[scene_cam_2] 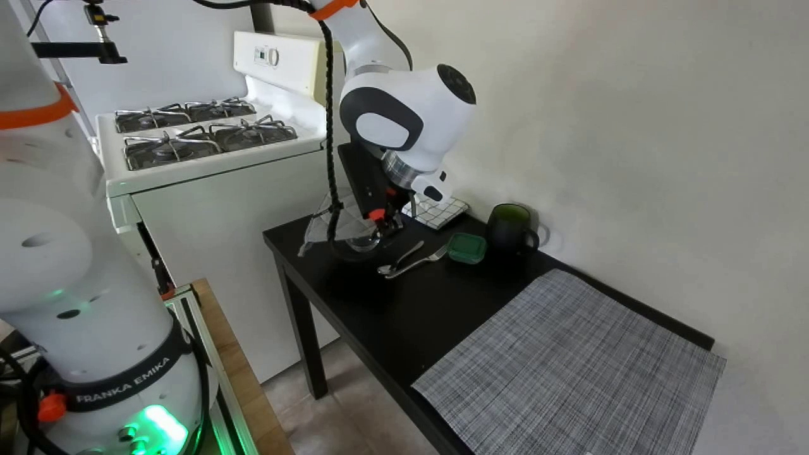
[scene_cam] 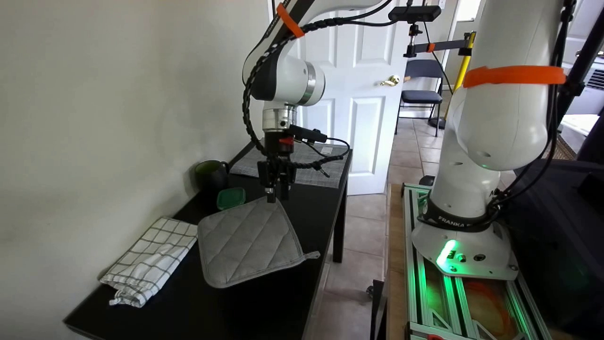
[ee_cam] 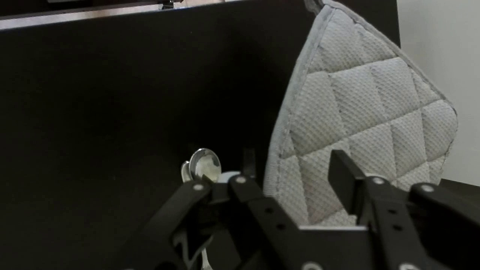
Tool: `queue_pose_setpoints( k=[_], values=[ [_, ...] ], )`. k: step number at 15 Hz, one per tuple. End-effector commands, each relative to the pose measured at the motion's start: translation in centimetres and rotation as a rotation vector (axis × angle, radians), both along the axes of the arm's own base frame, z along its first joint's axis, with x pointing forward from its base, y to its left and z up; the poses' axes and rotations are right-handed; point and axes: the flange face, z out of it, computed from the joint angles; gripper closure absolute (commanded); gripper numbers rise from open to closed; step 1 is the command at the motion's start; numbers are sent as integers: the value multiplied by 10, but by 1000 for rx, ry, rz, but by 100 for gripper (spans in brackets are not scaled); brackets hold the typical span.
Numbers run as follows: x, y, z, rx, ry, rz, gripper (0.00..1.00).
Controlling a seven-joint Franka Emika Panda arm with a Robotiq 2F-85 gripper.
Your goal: Put the grey potholder on the glass cup
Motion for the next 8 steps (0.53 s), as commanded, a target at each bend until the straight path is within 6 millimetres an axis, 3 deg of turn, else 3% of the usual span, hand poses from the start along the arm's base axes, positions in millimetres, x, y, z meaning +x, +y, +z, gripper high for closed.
queue_pose_setpoints(
  k=[1,3,8],
  values=[
    [4,2,-2,-12,12,7,8],
    [4,2,-1,-11,13,6,0],
    [-2,12,27,-23,38,-18,0]
  ],
)
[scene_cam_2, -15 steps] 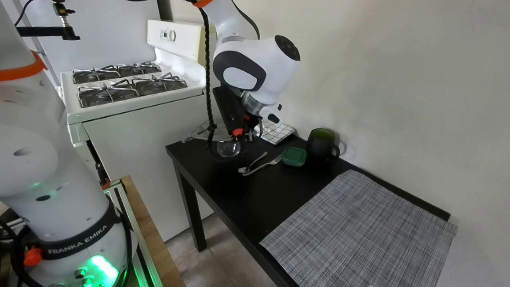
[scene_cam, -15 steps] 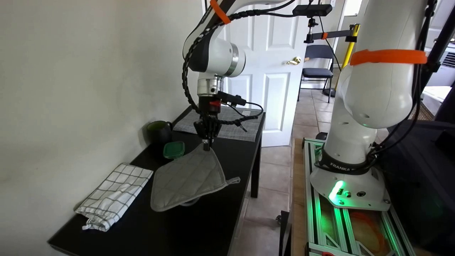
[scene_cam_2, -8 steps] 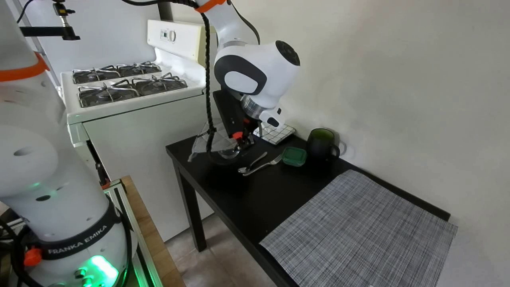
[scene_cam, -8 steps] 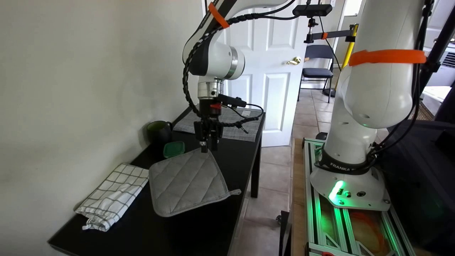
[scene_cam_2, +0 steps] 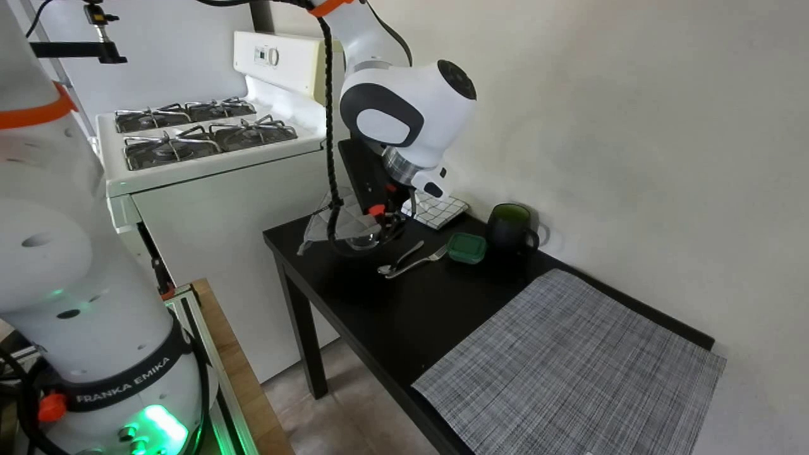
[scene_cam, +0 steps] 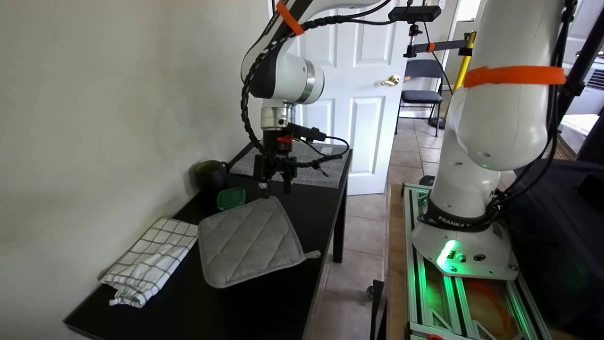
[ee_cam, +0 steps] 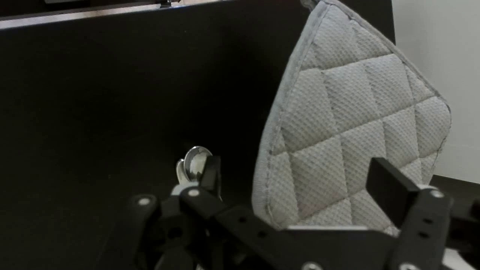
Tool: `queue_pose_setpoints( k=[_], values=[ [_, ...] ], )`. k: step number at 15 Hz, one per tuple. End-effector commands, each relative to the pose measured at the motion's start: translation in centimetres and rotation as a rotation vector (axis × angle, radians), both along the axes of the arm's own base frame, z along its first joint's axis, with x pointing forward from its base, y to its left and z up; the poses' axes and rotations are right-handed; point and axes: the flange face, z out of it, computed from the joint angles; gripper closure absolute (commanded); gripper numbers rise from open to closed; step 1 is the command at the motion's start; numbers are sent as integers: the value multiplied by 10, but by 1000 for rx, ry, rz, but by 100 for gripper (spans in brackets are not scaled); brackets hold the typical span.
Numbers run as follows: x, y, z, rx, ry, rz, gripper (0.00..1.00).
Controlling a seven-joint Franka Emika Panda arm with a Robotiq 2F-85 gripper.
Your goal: Put the grey potholder on the glass cup
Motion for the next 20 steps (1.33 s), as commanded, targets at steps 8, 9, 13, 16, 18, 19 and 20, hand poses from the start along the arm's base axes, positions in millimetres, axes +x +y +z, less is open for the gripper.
queue_pose_setpoints(
  k=[8,9,13,16,18,19,20],
  values=[
    [13,57,87,-232,56,45,0],
    [17,68,93,-275,33,77,0],
    [29,104,105,-413,-56,212,0],
    [31,126,109,-463,-93,274,0],
    [33,135,111,-472,-114,282,0],
    [34,140,112,-473,-130,276,0],
    [35,143,112,-474,-145,271,0]
  ],
)
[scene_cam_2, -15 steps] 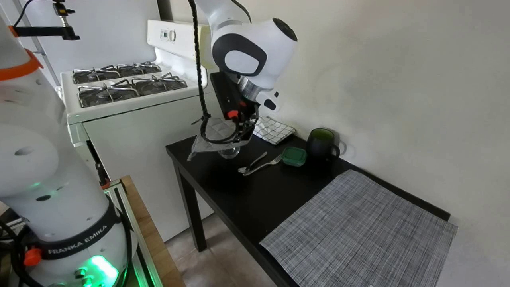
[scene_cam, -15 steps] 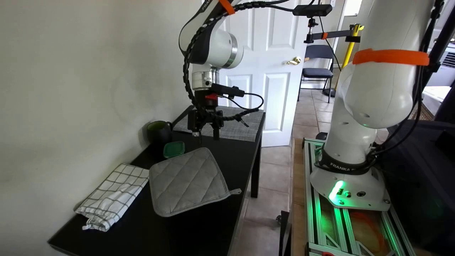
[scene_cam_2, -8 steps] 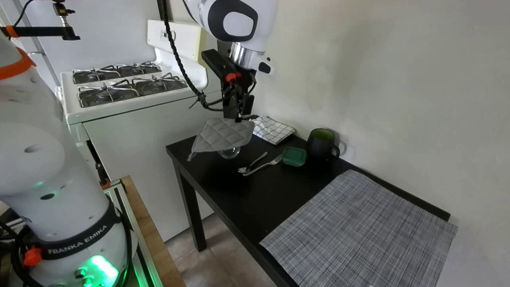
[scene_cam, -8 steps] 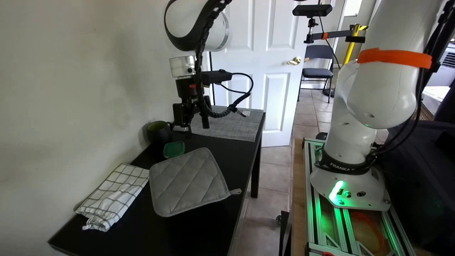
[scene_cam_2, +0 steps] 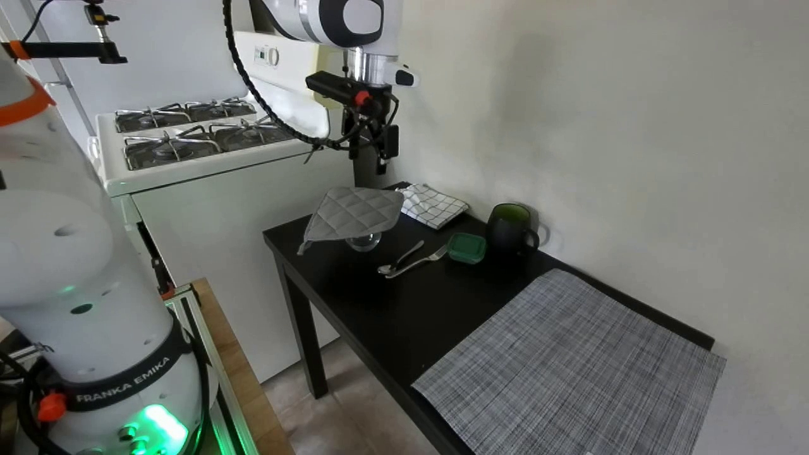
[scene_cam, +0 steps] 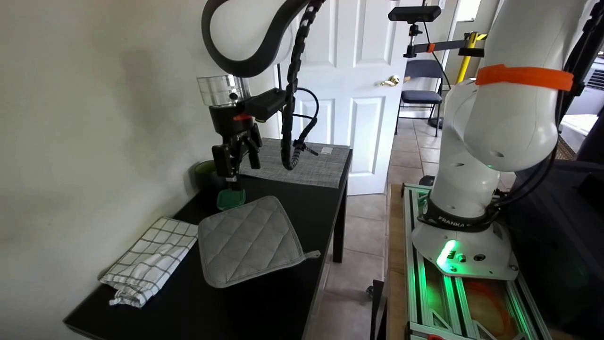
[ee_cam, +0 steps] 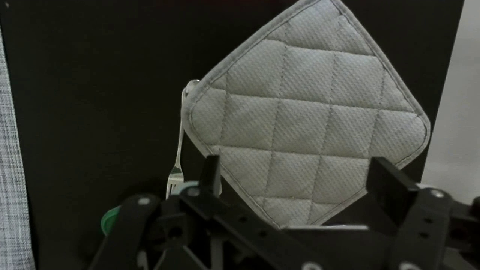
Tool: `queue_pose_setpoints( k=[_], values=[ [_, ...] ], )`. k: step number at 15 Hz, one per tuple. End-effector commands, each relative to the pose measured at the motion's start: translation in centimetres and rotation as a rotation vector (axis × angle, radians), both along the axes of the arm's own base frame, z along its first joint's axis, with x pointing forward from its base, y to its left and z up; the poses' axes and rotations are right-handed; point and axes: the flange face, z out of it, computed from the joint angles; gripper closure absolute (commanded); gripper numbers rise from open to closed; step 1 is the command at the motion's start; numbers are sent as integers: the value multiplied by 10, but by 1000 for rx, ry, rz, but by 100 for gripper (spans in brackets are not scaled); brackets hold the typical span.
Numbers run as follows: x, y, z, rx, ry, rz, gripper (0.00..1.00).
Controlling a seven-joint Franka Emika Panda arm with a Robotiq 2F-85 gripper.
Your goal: Put the grey potholder on the glass cup
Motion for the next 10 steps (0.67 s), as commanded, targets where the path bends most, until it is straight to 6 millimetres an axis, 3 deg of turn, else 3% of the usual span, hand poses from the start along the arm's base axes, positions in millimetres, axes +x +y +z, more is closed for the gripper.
queue_pose_setpoints(
  k=[1,2,10],
  values=[
    [6,16,-1,-19,-54,-6,0],
    [3,7,1,-2,-29,2,0],
    [4,7,1,-1,-34,-1,0]
  ],
)
